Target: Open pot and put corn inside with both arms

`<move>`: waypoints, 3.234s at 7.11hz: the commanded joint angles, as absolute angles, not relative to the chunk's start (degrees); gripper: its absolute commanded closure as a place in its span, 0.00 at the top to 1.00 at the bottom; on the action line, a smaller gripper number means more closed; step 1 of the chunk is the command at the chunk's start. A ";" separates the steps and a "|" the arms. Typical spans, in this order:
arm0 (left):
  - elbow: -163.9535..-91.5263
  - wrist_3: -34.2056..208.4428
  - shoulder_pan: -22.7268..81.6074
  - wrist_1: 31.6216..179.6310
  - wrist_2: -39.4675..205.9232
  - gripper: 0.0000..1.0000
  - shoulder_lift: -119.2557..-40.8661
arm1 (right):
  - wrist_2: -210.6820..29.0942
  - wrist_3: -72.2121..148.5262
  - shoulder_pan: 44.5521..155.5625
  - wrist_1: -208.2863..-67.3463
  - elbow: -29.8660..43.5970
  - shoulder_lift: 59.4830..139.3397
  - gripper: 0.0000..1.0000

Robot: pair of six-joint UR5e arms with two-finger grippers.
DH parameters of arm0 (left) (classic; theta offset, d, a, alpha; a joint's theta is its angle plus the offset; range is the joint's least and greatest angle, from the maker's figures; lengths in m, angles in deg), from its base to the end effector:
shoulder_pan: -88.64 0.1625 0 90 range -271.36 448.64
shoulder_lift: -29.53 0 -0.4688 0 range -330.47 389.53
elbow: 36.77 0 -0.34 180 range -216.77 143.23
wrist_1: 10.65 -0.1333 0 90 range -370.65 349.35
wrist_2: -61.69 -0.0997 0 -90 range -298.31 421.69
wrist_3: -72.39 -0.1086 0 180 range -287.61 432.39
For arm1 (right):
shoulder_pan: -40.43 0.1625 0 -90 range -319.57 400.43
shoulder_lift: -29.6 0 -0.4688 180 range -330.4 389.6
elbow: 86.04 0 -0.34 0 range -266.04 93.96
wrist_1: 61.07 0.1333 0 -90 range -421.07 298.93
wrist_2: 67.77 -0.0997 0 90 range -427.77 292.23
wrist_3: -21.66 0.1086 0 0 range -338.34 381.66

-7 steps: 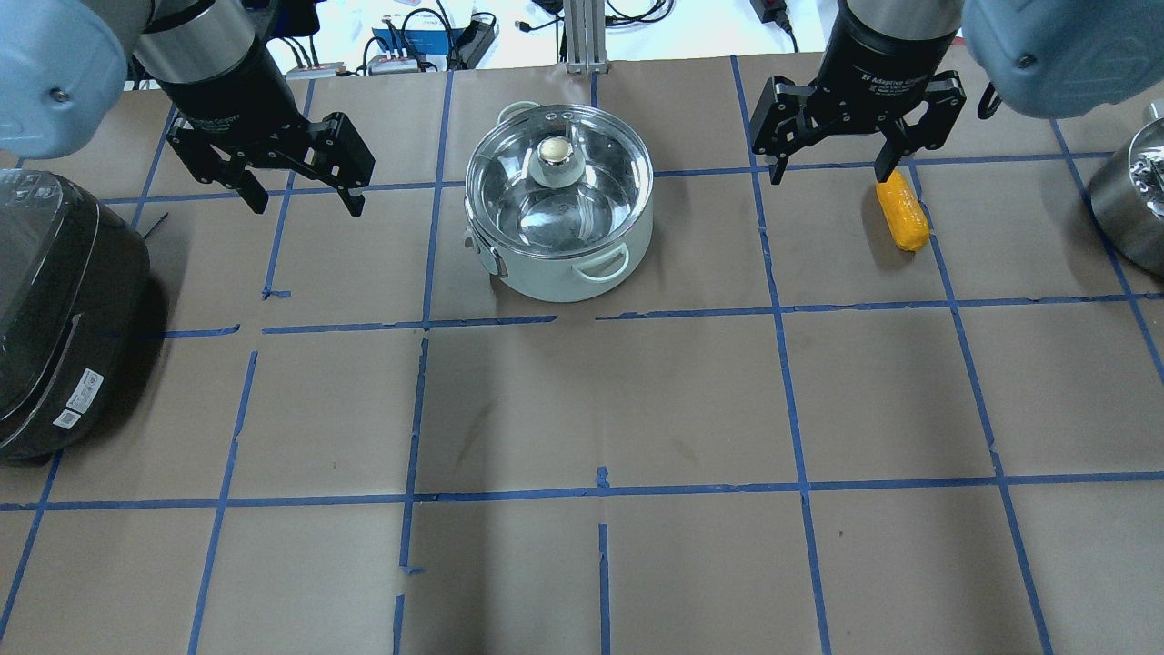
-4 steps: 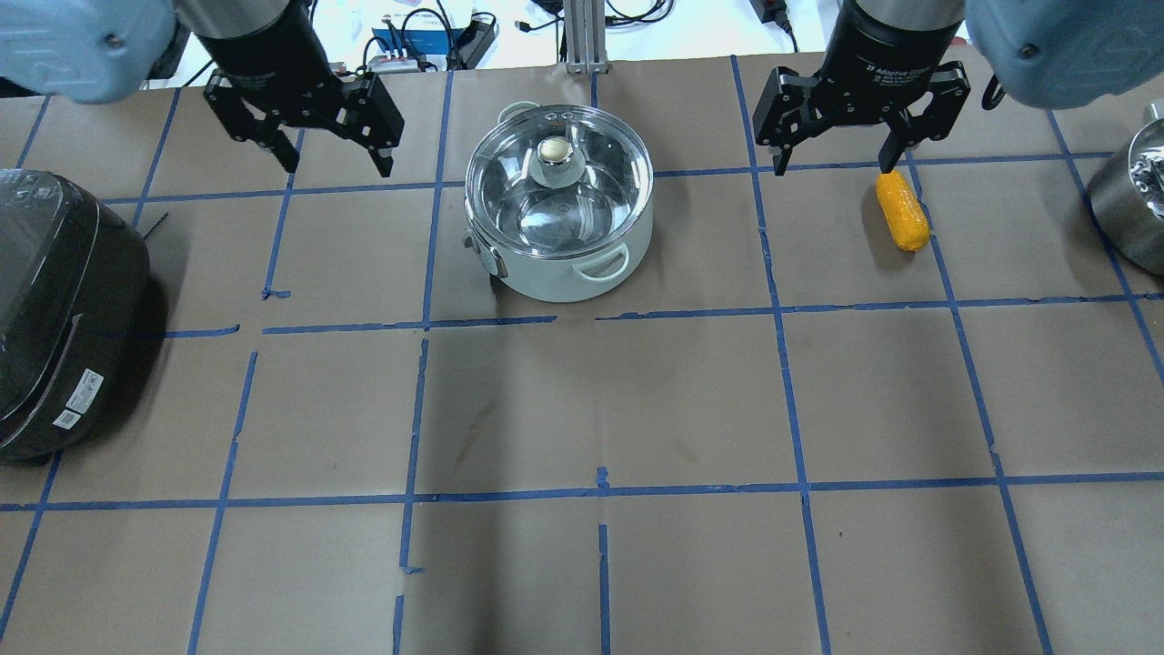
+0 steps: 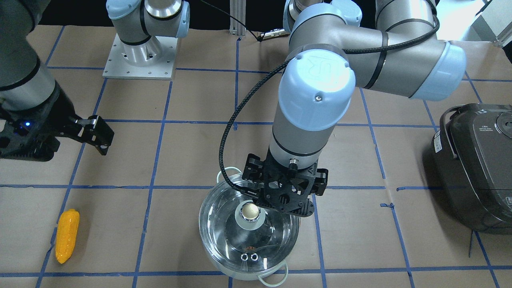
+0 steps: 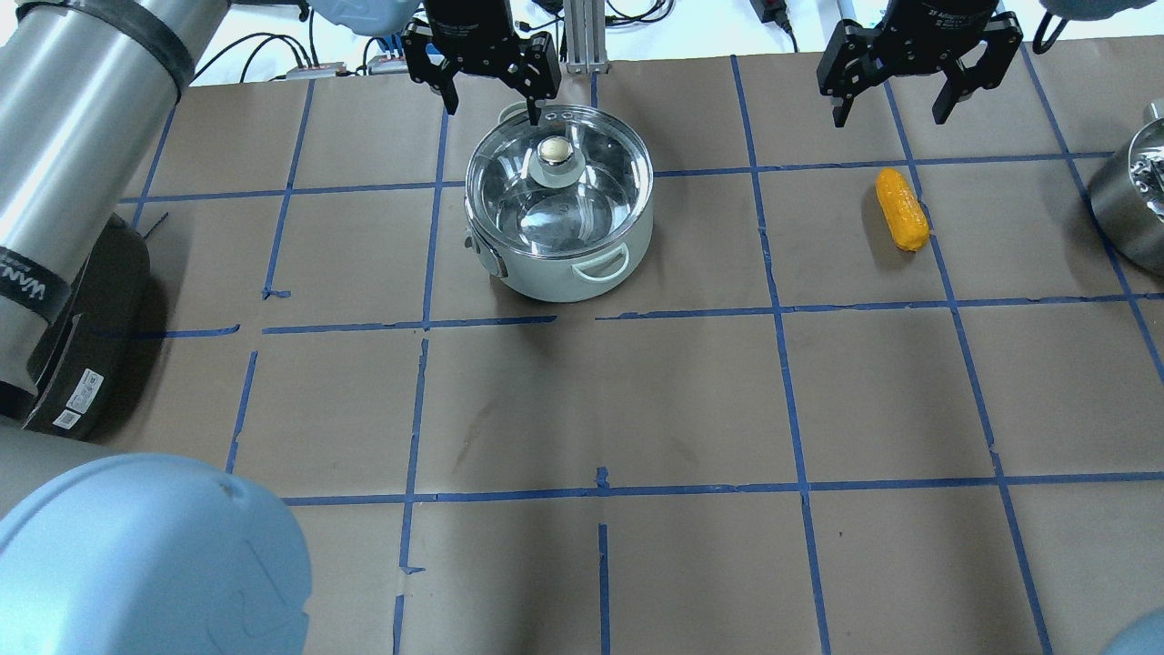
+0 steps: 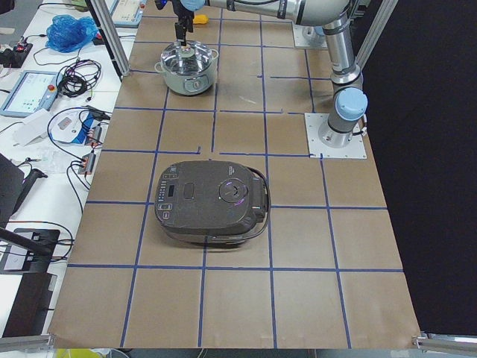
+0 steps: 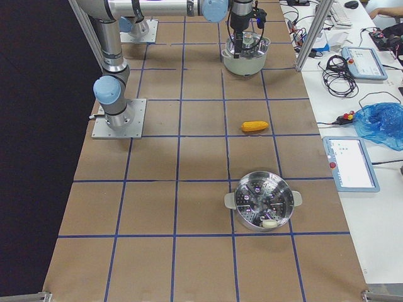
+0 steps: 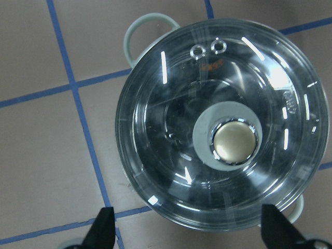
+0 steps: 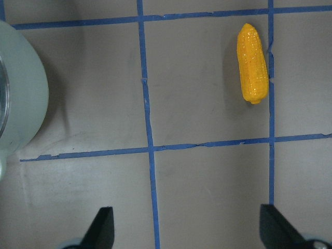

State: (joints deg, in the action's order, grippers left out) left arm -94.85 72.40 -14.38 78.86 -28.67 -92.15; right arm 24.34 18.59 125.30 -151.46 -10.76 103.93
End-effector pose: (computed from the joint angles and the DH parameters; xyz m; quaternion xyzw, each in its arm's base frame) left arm -0.2840 -0.6397 0.4556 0.1133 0.9935 -0.0067 0.0024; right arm 0.0782 -0.5745 0.4987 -0.0179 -0.9997 -0.0062 0.0180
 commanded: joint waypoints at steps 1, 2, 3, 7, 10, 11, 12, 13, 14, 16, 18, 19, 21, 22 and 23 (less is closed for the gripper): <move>-93.90 74.23 -15.95 74.72 -28.04 1.00 -96.31 | 24.25 5.91 117.46 -157.36 -11.78 94.59 0.96; -93.81 74.32 -16.48 73.30 -28.13 1.00 -98.07 | 24.34 2.09 114.72 -159.92 -11.08 91.16 0.94; -93.90 74.32 -16.66 72.85 -28.13 1.00 -98.87 | 24.16 -1.95 112.61 -166.12 -8.63 88.78 0.92; -94.34 75.20 -17.10 72.84 -28.04 1.00 -99.49 | 18.89 -2.78 111.97 -183.05 -4.04 79.72 0.89; -94.25 75.90 -17.45 72.67 -28.04 0.93 -100.37 | 17.39 -2.87 111.97 -182.97 -4.21 79.09 0.46; -94.25 75.99 -17.54 72.67 -28.04 0.84 -100.19 | 17.74 -2.78 111.97 -182.54 -4.22 79.52 0.15; -94.25 75.99 -17.62 72.67 -28.04 0.58 -100.11 | 17.83 -2.60 111.97 -182.27 -4.39 79.96 0.08; -94.34 75.99 -17.71 73.62 -28.39 0.15 -99.67 | 17.92 -2.60 111.97 -181.84 -4.48 80.57 0.07; -94.25 75.99 -17.71 73.63 -28.39 0.06 -99.49 | 19.05 -2.34 112.32 -179.13 -5.09 82.06 0.07; -93.64 75.99 -17.71 78.77 -28.92 0.05 -96.09 | 19.59 -1.81 113.28 -169.23 -7.02 88.81 0.07; -94.59 75.03 -16.75 88.71 -29.10 0.05 -86.35 | 20.91 1.24 116.51 -164.19 -7.11 96.02 0.07; -94.78 74.85 -14.66 90.14 -29.01 0.05 -84.04 | 20.91 4.57 121.15 -164.25 -7.99 96.48 0.08; -95.04 70.23 -7.38 90.33 -29.01 0.05 -83.14 | 20.47 14.74 131.26 -164.25 -15.95 92.13 0.08; -96.61 65.67 -2.64 89.55 -29.01 0.05 -83.32 | 20.99 20.11 136.79 -162.43 -22.26 87.31 0.08; -99.67 61.71 2.19 85.71 -28.92 0.05 -83.58 | 20.82 31.39 141.19 -161.80 -26.76 84.04 0.08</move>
